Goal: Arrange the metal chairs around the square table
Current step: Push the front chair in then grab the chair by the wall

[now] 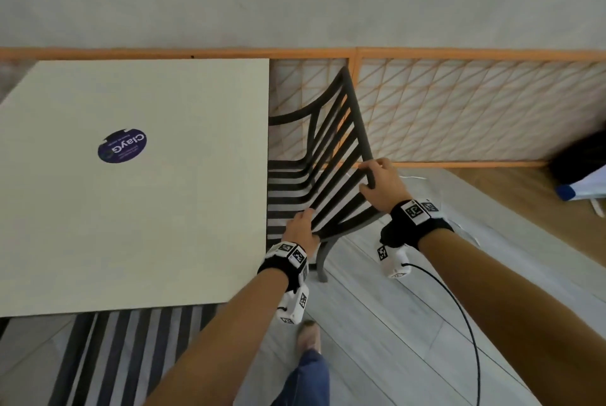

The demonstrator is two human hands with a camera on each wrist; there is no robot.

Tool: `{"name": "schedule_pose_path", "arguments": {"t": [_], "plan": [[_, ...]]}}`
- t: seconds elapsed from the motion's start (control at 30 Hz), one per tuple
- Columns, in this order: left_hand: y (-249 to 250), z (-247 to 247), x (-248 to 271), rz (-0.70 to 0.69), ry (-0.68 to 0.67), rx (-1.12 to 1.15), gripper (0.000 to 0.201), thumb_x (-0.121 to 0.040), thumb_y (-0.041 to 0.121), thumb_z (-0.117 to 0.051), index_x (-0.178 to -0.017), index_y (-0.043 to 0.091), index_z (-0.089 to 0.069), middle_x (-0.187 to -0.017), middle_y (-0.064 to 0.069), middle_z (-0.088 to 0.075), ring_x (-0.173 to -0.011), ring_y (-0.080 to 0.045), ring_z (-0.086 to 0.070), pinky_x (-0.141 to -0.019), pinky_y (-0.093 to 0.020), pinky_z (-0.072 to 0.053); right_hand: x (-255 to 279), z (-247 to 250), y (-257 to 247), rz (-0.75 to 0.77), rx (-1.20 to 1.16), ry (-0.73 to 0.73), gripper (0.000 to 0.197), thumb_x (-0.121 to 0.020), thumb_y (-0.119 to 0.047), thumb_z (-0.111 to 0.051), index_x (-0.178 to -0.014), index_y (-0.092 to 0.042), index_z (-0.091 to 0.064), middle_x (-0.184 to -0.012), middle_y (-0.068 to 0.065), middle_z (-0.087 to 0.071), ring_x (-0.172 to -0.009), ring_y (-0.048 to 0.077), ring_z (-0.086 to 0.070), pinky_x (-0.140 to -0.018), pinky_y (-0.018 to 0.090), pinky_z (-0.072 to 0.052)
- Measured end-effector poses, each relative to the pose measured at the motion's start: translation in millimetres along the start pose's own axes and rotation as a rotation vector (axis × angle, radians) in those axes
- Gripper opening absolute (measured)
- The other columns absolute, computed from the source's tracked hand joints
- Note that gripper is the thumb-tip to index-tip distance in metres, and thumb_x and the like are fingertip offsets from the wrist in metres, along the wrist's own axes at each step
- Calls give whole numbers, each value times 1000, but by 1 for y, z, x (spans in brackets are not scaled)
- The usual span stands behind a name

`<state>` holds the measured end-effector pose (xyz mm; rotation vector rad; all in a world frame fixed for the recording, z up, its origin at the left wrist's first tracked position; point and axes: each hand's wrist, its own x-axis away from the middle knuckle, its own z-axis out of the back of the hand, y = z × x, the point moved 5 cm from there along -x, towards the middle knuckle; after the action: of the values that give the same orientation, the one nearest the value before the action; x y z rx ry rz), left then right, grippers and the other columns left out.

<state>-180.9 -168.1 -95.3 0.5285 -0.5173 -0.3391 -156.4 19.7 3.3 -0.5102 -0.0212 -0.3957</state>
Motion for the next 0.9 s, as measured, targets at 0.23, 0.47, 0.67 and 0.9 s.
{"name": "schedule_pose_path", "arguments": {"t": [0.23,0.47,0.67,0.9], "plan": [[-16,-44,-71,125,-258,-131,80,-74,21,-77,-139,18,-31,-142,-16,-38,-133,-41,-36,-108,-52,-39,-56,-37,26,-51,-101,-80,87,-81,4,-58,-149,-30,-14,-137,19,-35,-88,31,-60,-77,34,-54],[-24,-90,-84,215,-423,-162,42,-90,26,-59,-130,29,-45,-141,-12,-37,-137,-49,-24,-111,-69,-19,-79,-40,41,-215,-425,-55,96,-87,6,-53,-147,-44,3,-86,-1,-56,-74,23,-69,-72,44,-61],[-25,-117,-70,300,-456,-128,25,-92,19,-55,-115,28,-57,-150,-14,-34,-142,-51,9,-108,-75,3,-46,-35,56,-200,-517,36,92,-87,5,-52,-150,-40,-2,-87,-12,-54,-74,16,-67,-66,27,-59],[-8,-110,-79,311,-445,-94,31,-92,25,-55,-123,27,-55,-148,-9,-38,-144,-46,0,-109,-74,0,-66,-26,64,-188,-442,43,91,-86,6,-54,-151,-35,-5,-86,-12,-50,-72,8,-58,-61,17,-51]]}}
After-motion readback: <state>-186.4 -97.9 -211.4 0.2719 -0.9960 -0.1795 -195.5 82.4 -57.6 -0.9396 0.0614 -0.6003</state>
